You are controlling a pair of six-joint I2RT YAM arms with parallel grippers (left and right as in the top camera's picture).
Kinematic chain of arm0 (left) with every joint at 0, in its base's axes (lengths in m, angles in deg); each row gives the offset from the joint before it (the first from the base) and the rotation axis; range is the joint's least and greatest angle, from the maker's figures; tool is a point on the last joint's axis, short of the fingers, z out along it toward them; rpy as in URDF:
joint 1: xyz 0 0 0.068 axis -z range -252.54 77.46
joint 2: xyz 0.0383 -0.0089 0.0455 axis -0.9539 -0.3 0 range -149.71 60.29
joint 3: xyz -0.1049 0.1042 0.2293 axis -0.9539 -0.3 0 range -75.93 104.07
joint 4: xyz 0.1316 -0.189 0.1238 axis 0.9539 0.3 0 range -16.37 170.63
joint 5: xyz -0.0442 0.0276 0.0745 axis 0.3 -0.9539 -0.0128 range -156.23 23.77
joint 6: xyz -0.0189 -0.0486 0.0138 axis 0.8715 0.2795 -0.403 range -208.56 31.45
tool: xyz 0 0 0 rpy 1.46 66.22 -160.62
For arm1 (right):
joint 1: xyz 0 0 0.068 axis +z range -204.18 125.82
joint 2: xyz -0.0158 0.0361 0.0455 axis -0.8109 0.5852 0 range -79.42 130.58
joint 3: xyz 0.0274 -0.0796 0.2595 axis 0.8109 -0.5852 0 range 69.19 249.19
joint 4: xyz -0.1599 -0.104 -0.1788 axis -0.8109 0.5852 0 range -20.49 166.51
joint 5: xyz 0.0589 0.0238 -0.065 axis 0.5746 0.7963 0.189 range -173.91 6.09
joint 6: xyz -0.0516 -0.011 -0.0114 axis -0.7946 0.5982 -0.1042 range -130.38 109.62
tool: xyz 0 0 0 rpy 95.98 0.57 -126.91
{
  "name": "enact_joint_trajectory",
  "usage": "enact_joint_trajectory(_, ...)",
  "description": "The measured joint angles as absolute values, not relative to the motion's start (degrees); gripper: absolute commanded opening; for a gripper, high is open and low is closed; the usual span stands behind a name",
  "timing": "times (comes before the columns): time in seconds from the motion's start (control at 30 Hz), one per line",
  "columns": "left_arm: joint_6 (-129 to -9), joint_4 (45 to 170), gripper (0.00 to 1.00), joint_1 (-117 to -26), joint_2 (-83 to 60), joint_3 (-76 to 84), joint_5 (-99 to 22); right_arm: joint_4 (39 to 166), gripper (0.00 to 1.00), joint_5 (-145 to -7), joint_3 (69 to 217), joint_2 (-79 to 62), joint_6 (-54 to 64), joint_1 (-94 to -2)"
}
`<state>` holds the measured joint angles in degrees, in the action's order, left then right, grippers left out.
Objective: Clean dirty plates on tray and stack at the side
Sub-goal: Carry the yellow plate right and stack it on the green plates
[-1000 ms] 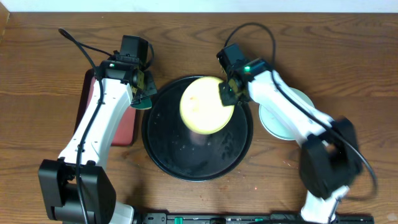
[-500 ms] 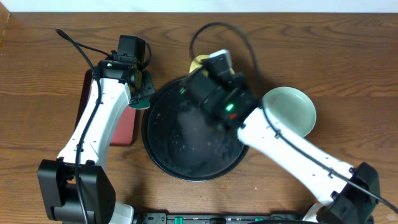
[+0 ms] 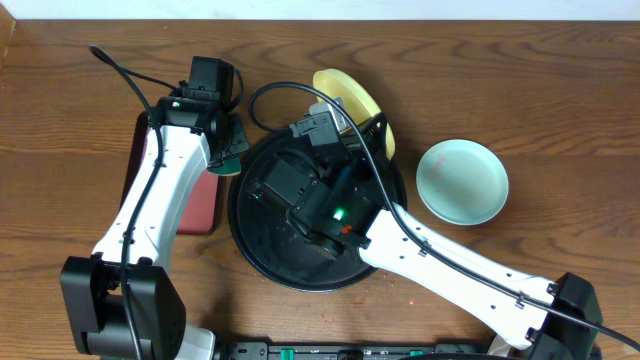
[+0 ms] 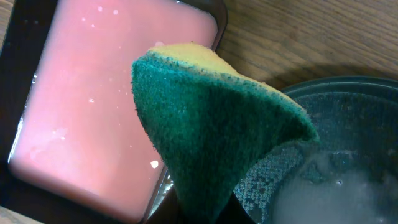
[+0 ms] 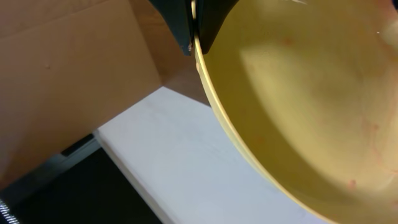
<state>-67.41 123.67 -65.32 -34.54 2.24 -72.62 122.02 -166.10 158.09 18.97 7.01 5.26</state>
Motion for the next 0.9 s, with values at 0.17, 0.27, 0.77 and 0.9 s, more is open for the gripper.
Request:
enact_joint_trajectory(0.17,-67.4,123.7,0.08,-65.3,-34.5,2.2,-72.6,122.0,0.01,-167.6,158.1,18.6,7.0,5.3)
enact_joint_trajectory(0.27,-67.4,123.7,0.08,-65.3,-34.5,2.2,-72.6,122.0,0.01,-167.8,158.1,17.7,7.0,5.3)
enact_joint_trajectory(0.77,-67.4,123.6,0.08,-65.3,-34.5,2.2,-72.6,127.5,0.01,-129.1,158.0,15.3,10.4,-8.5)
enact_joint_trajectory(0.9,-67.4,123.6,0.08,-65.3,-34.5,2.2,-72.6,127.3,0.01,-112.8,157.7,15.3,10.4,-17.2)
